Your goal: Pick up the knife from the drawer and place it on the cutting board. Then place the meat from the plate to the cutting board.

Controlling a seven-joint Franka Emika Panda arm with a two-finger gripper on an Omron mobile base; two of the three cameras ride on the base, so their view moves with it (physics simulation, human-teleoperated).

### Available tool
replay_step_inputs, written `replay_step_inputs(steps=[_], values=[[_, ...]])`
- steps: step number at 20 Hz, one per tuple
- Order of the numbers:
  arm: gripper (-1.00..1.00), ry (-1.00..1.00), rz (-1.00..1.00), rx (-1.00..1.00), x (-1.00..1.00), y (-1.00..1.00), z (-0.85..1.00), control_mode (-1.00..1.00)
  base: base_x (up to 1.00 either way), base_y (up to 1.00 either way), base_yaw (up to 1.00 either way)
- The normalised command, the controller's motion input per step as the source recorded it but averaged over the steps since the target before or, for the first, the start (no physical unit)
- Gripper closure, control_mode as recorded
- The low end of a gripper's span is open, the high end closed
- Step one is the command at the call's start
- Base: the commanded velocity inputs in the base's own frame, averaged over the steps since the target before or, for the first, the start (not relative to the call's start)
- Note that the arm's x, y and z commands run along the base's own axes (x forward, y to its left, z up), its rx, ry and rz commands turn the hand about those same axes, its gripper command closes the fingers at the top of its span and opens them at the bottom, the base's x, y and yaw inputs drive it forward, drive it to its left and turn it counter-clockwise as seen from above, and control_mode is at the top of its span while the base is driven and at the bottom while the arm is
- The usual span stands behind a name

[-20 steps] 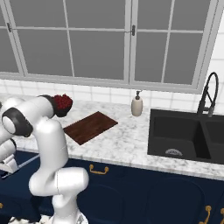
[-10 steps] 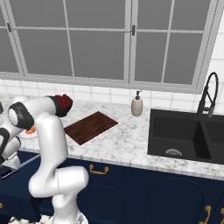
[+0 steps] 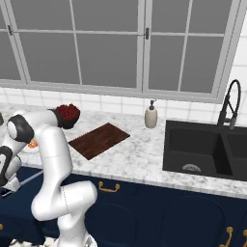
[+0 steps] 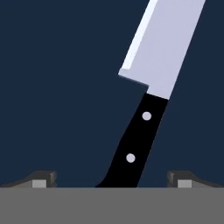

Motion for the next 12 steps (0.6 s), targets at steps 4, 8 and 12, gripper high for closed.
replay_step_inputs(steps=[4,8,12], values=[[-1.00,0.00,-0.01,0.00,0.00,0.00,-0.24,-1.00,0.00,0.00,0.00],[-1.00,0.00,0.00,0.00,-0.01,0.00,-0.29,-1.00,0.00,0.00,0.00],[-1.00,0.00,0.00,0.00,-0.07,0.02,-0.33,-1.00,0.00,0.00,0.00]])
